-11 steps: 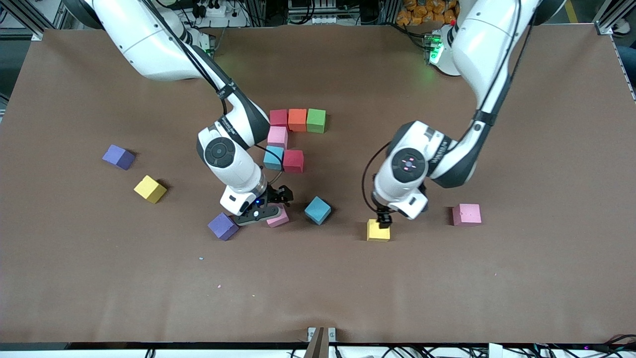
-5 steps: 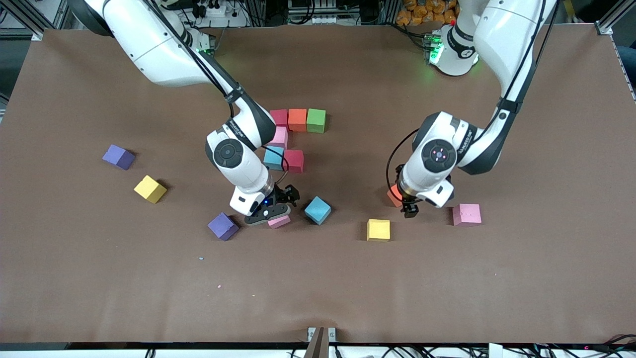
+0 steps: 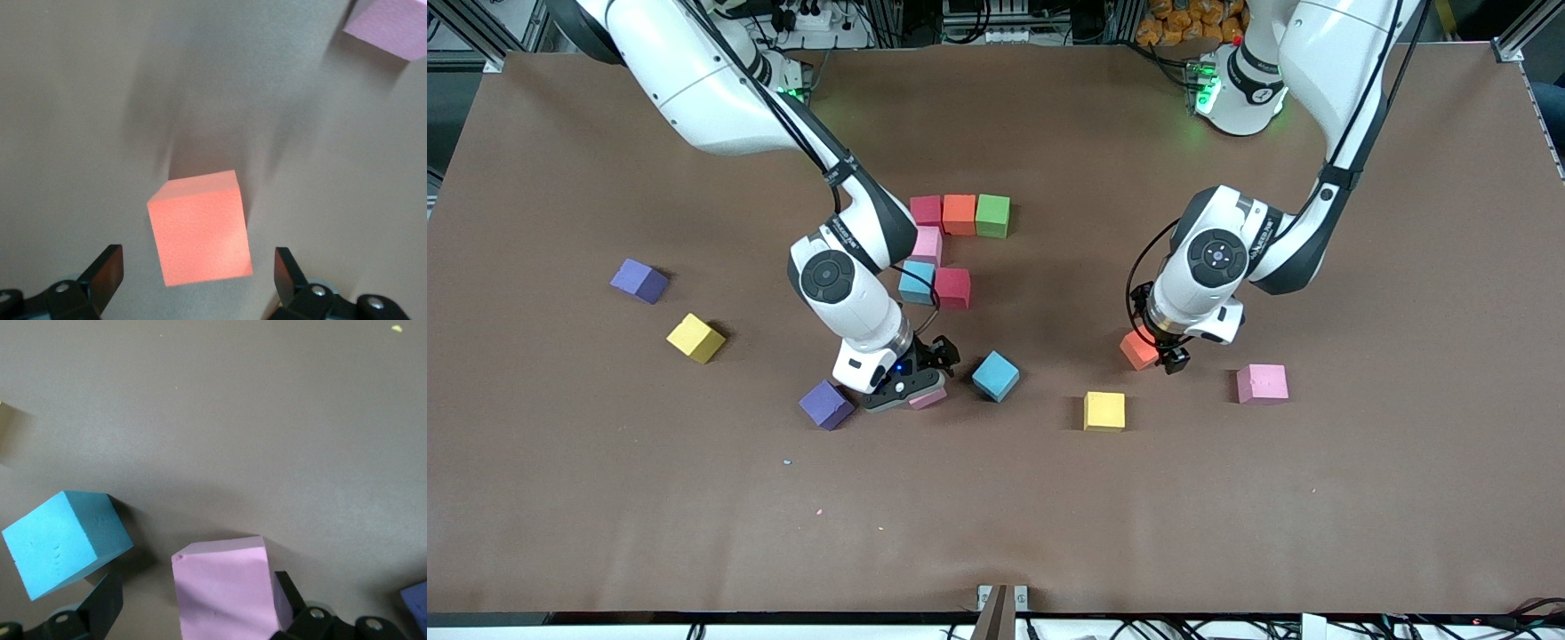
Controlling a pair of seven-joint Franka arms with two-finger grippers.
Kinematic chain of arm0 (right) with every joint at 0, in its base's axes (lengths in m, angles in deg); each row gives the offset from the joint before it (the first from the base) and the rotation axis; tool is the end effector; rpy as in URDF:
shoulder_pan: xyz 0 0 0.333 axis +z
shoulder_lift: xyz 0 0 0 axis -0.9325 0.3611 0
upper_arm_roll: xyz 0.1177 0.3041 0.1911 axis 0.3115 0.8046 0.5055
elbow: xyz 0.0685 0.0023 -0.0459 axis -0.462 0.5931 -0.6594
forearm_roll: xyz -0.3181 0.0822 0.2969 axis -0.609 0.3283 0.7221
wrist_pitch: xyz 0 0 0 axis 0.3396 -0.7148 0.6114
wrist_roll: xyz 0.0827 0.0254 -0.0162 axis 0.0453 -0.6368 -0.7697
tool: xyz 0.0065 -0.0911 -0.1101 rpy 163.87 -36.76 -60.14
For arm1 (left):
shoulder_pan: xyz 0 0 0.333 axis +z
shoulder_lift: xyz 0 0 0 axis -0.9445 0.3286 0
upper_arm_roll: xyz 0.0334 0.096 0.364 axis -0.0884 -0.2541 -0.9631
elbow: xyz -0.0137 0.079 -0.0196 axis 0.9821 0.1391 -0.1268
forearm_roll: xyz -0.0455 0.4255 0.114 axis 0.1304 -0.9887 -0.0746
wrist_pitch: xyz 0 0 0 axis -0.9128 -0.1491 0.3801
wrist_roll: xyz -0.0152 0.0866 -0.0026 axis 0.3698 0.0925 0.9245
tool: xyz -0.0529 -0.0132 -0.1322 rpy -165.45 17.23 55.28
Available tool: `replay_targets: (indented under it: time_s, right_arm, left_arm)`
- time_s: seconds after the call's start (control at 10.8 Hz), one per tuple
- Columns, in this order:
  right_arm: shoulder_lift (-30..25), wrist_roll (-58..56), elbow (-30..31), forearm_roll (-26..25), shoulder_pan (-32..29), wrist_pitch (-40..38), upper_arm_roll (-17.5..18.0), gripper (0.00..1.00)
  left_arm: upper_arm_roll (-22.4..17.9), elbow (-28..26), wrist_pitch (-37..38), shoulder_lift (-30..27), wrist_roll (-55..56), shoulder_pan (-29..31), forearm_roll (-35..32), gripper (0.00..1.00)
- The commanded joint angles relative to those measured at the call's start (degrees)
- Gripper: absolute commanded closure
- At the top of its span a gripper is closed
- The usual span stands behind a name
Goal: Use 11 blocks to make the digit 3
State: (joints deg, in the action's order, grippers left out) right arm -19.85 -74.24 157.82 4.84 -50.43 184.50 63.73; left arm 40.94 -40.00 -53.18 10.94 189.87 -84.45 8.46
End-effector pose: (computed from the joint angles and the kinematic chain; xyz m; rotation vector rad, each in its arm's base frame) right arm 0.6879 0.4029 0.2236 -2.9069 -0.5167 -0.2999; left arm 0.6112 -0.2943 0.2252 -1.7215 -2.6129 0.0344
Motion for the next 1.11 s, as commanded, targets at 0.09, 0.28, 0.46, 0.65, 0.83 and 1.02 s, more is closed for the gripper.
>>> replay_targets:
  time_s: [0.09,0.28,0.46,0.65,0.83,1.02]
  right_arm:
    - [1.17,-6.91,-1.43,-0.8,-0.57,-0.67,-0.89,0.0]
    - [1.79,-6.56,-1.34,-0.54,-0.48,-0.58,-0.89,0.0]
    - [3.19,-6.65,-1.43,-0.54,0.05,-0.23,-0.89,0.0]
    - [3.37,-6.56,-1.25,-0.45,0.31,-0.05,-0.89,0.0]
    - [3.37,-6.48,-1.34,-0.36,0.4,0.04,-0.89,0.0]
    - [3.46,-6.39,-1.25,-0.36,0.4,-0.05,-0.89,0.11]
  left_arm:
    - [0.11,-1.09,-2.56,2.19,3.03,0.54,-0.21,0.0]
    - [0.02,-1.09,-3.36,3.25,3.04,0.54,-0.3,0.0]
    - [-0.06,-1.09,-3.53,3.87,3.82,0.62,-0.3,0.0]
    - [-0.15,-1.09,-4.15,4.3,5.57,0.71,-0.3,0.0]
    - [-0.33,-0.91,-4.24,4.4,6.29,1.41,-0.39,0.44]
    - [-0.33,-0.82,-4.24,4.31,6.11,1.42,-0.48,0.77]
